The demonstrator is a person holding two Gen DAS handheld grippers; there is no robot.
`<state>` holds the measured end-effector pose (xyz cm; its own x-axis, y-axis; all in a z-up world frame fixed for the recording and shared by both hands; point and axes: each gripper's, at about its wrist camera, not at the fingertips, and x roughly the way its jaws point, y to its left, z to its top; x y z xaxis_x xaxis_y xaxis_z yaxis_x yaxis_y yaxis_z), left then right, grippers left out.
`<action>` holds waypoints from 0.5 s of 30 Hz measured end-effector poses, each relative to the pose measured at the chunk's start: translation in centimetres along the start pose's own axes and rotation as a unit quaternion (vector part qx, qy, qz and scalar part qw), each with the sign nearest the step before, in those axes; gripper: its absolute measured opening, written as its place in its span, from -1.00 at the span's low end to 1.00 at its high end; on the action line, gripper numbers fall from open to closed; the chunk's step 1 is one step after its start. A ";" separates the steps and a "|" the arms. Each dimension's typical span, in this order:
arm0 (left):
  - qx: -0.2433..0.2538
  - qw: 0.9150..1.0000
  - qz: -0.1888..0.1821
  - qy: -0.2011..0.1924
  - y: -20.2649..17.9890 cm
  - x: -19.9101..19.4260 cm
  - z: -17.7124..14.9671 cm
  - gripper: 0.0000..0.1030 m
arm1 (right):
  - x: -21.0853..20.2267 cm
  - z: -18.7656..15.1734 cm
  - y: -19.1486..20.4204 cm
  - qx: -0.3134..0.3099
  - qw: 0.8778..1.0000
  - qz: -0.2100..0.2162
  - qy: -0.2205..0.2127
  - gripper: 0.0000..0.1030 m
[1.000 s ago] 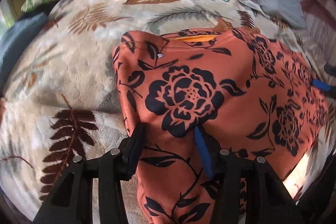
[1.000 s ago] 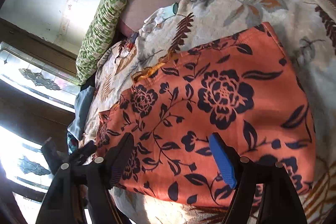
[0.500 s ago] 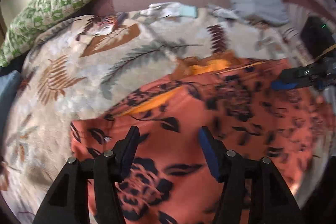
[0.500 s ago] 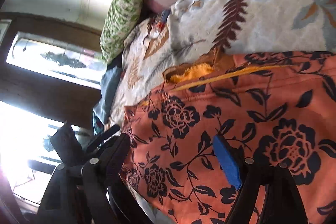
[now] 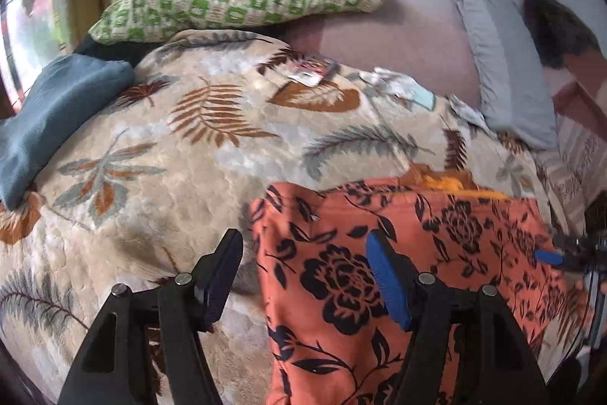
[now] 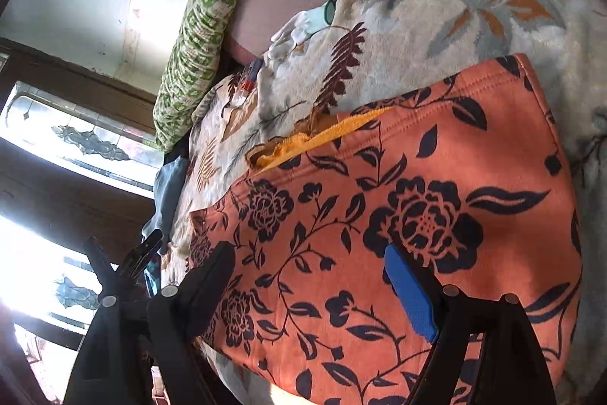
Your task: Fold small clothes
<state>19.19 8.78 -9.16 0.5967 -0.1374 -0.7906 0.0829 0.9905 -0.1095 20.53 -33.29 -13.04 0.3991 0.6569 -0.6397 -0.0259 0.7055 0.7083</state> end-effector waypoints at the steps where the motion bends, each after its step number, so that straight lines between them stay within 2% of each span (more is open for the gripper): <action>1: 0.030 0.999 0.031 0.031 -0.7 1.8 -0.4 0.33 | 0.3 -0.3 -0.4 -0.004 1.000 -0.002 0.005 0.65; 2: 0.039 0.995 0.073 0.060 -0.6 3.9 -1.0 0.33 | 1.1 -0.2 -1.2 0.001 1.000 -0.017 0.013 0.66; 3: 0.024 0.990 0.107 0.086 0.1 5.4 -1.6 0.34 | 1.9 -0.3 -2.4 0.022 0.999 -0.044 0.019 0.66; 5: -0.065 0.992 0.073 0.077 2.3 4.3 -1.9 0.35 | 1.7 -0.2 -3.4 0.070 0.997 -0.035 0.000 0.65; 6: -0.087 0.992 0.063 0.061 2.8 3.1 -1.9 0.35 | 0.9 -0.2 -2.8 0.071 0.997 -0.037 -0.010 0.65; 9: -0.062 0.996 0.059 0.028 2.1 -0.5 -2.3 0.35 | -2.2 -1.4 -0.1 0.027 0.998 -0.035 -0.039 0.65; 11: -0.043 0.998 0.037 0.019 1.1 -2.2 -2.9 0.35 | -4.1 -2.9 0.6 0.013 0.999 -0.030 -0.042 0.65; 13: -0.028 1.000 0.006 0.006 -0.1 -3.5 -3.6 0.35 | -6.0 -4.6 -0.2 0.022 0.997 -0.048 -0.058 0.65; 15: -0.002 1.000 -0.024 -0.004 -1.9 -3.9 -4.4 0.40 | -8.2 -6.4 -2.1 0.063 0.993 -0.056 -0.080 0.66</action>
<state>13.14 7.41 -8.51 0.5990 -0.1848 -0.7792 0.1077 0.9828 -0.1502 11.48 -38.42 -11.16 0.5341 0.5177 -0.6684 0.1386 0.7263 0.6733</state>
